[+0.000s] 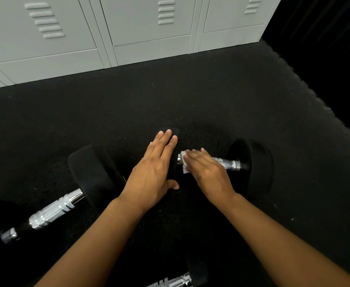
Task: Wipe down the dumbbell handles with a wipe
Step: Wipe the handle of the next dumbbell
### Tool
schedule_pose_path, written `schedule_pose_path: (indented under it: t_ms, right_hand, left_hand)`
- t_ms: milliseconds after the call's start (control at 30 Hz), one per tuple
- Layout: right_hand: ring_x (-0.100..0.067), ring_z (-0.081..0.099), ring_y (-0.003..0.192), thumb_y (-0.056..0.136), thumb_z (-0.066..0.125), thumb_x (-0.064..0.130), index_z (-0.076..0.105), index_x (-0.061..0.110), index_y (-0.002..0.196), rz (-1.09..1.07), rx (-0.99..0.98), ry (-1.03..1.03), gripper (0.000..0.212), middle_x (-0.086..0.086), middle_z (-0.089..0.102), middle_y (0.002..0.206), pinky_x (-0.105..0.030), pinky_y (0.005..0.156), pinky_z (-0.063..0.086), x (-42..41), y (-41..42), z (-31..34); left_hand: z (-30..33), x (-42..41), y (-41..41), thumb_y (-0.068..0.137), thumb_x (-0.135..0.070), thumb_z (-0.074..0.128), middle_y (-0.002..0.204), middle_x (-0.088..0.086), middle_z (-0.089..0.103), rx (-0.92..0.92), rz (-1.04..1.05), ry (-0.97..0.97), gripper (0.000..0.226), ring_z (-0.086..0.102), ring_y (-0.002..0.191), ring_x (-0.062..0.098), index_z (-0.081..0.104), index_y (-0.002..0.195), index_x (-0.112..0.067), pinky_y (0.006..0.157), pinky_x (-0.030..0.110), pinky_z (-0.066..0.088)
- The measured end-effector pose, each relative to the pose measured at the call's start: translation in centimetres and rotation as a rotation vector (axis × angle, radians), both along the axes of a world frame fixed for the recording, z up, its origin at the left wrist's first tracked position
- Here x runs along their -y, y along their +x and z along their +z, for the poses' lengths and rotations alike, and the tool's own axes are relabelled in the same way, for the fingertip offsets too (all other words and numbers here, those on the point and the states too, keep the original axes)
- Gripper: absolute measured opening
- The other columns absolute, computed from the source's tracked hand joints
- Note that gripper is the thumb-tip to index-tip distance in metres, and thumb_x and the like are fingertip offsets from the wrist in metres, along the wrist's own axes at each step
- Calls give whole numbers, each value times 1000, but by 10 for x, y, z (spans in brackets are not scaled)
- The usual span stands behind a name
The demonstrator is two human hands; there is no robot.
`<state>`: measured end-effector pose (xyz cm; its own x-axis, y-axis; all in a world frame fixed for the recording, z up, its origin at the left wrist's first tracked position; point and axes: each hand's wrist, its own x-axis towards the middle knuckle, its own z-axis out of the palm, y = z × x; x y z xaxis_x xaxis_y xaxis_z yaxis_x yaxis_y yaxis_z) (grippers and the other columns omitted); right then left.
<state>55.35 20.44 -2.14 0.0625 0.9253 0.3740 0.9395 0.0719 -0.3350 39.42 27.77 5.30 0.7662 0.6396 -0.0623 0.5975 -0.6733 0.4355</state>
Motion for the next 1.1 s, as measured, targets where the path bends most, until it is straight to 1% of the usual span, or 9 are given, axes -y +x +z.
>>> schedule_pose_path:
  t_ms: [200, 433, 567, 667, 733, 833, 933, 1033, 1100]
  right_hand:
    - [-32, 60, 106, 83, 51, 5, 61, -7, 111, 6, 0, -1, 32, -20, 64, 112, -46, 101, 39, -7, -15, -3]
    - [-32, 61, 105, 76, 67, -5, 62, -7, 110, -46, 29, 36, 34, -21, 64, 111, -46, 100, 40, -1, -10, -8]
    - [-30, 62, 102, 82, 52, 5, 62, -5, 108, -17, 17, -16, 30, -19, 66, 108, -44, 100, 38, -12, -13, -1]
    - [-25, 64, 96, 85, 55, 6, 65, 4, 101, -88, -44, -115, 19, -11, 69, 102, -36, 95, 42, -5, 1, 14]
    - [-27, 63, 85, 87, 55, 10, 63, 10, 88, -209, -55, -264, 8, -8, 68, 89, -31, 78, 44, -12, 4, 26]
    - [-35, 59, 83, 91, 47, 20, 52, 17, 76, -286, -72, -506, 16, -13, 65, 86, -33, 63, 38, -43, -5, 39]
    - [-35, 58, 84, 91, 46, 19, 56, 16, 83, -240, -82, -598, 13, -14, 63, 90, -33, 62, 38, -51, -6, 42]
    - [-31, 58, 82, 91, 44, 18, 62, 15, 88, -274, -200, -698, 18, -14, 64, 92, -37, 68, 47, -50, 11, 44]
    - [-31, 59, 83, 90, 44, 16, 63, 15, 87, -278, -199, -735, 19, -14, 64, 92, -38, 70, 49, -56, 10, 45]
  left_hand:
    - [0, 0, 1, 68, -29, 79, 156, -2, -5, -5, -2, 12, 110, -11, 141, 10, 3, 147, -15, 117, 27, 1]
    - [-3, 1, 0, 68, -30, 79, 156, -2, -5, 9, 0, 27, 111, -11, 141, 11, 2, 147, -15, 115, 25, 0]
    - [-3, -3, 2, 67, -29, 80, 156, -3, -3, 8, -2, 20, 111, -9, 142, 11, 4, 147, -15, 113, 22, -2]
    - [-2, -2, 1, 67, -30, 80, 156, -4, -4, 16, 0, 12, 111, -10, 142, 9, 3, 147, -17, 113, 22, 0]
    - [-3, -1, 0, 67, -31, 80, 156, -5, -4, 12, 1, 23, 112, -10, 142, 10, 3, 147, -17, 112, 22, 0]
    - [-2, 0, 1, 66, -29, 81, 156, -3, -3, 8, 7, 26, 112, -9, 142, 11, 4, 147, -16, 114, 23, 2]
    - [-1, 0, 2, 66, -27, 81, 156, -3, -4, 7, 7, 11, 112, -10, 142, 11, 4, 147, -16, 114, 24, 1]
    - [-1, 2, 0, 67, -28, 80, 156, -4, -5, 9, 9, 13, 112, -10, 142, 10, 3, 148, -16, 114, 24, 3]
    - [-2, 2, 0, 67, -28, 80, 156, -4, -5, 7, 9, 17, 113, -10, 142, 11, 3, 147, -16, 114, 24, 3]
